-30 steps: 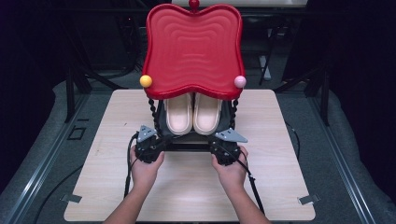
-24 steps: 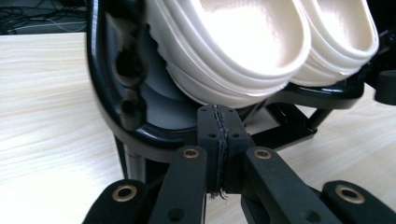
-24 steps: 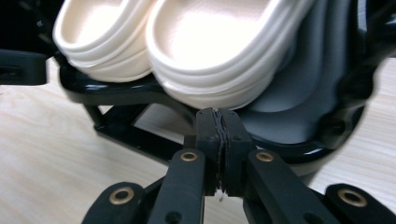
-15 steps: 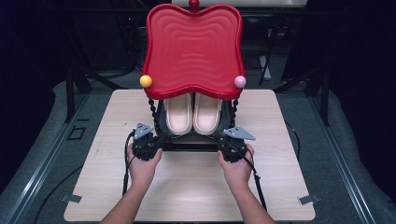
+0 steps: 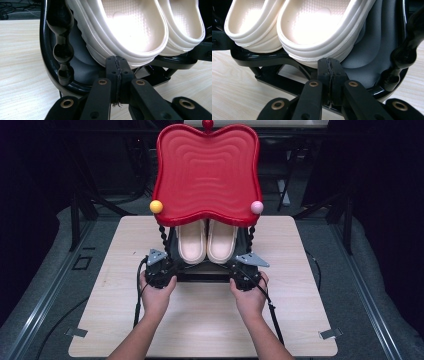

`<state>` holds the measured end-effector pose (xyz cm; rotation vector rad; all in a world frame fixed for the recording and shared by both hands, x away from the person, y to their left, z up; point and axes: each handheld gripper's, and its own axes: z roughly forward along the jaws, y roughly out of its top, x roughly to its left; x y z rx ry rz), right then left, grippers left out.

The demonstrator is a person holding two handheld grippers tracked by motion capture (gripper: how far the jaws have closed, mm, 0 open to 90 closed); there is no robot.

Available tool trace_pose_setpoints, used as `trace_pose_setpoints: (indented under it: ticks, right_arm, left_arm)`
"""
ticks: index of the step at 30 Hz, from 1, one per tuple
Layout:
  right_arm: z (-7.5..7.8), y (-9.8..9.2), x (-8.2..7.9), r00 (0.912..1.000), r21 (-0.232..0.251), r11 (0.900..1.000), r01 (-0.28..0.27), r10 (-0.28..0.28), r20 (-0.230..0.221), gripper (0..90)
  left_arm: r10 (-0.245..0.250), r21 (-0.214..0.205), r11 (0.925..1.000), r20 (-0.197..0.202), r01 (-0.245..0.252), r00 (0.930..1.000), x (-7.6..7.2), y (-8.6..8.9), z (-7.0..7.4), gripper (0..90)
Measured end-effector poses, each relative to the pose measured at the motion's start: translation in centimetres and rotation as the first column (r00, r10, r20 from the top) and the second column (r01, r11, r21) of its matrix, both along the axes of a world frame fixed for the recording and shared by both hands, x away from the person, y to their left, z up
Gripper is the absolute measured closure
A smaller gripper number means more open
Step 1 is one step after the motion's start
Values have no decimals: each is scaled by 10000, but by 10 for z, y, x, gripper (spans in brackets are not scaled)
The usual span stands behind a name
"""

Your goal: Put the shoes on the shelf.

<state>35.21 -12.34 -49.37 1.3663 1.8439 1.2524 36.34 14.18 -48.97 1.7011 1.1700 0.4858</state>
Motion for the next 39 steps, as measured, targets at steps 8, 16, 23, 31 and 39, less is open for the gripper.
trace_pose_setpoints:
  ticks: [8, 16, 23, 31, 39]
  right_arm:
    - [-1, 1, 2, 10000, 14, 10000, 38, -38, 78, 886]
    - [-1, 1, 3, 10000, -40, 10000, 57, -57, 56, 879]
    - [0, -1, 2, 10000, -160, 9999, -21, 20, -91, 868]
    - [2, -8, -4, 9998, -194, 9998, 55, -51, 204, 857]
    - [10, -16, -17, 9990, -298, 9994, -158, 170, 413, 811]
  left_arm:
    - [41, 3, 10000, -107, -41, 9999, 3, -1, 0, 897]
    - [15, 3, 10000, -97, -15, 10000, 4, 0, 0, 895]
    - [12, 53, 10000, -90, -11, 10000, 3, 0, 0, 894]
    - [60, -68, 10000, 59, -59, 10000, -3, 8, 1, 879]
    - [-41, -66, 10000, 155, 42, 9999, -12, 18, 8, 811]
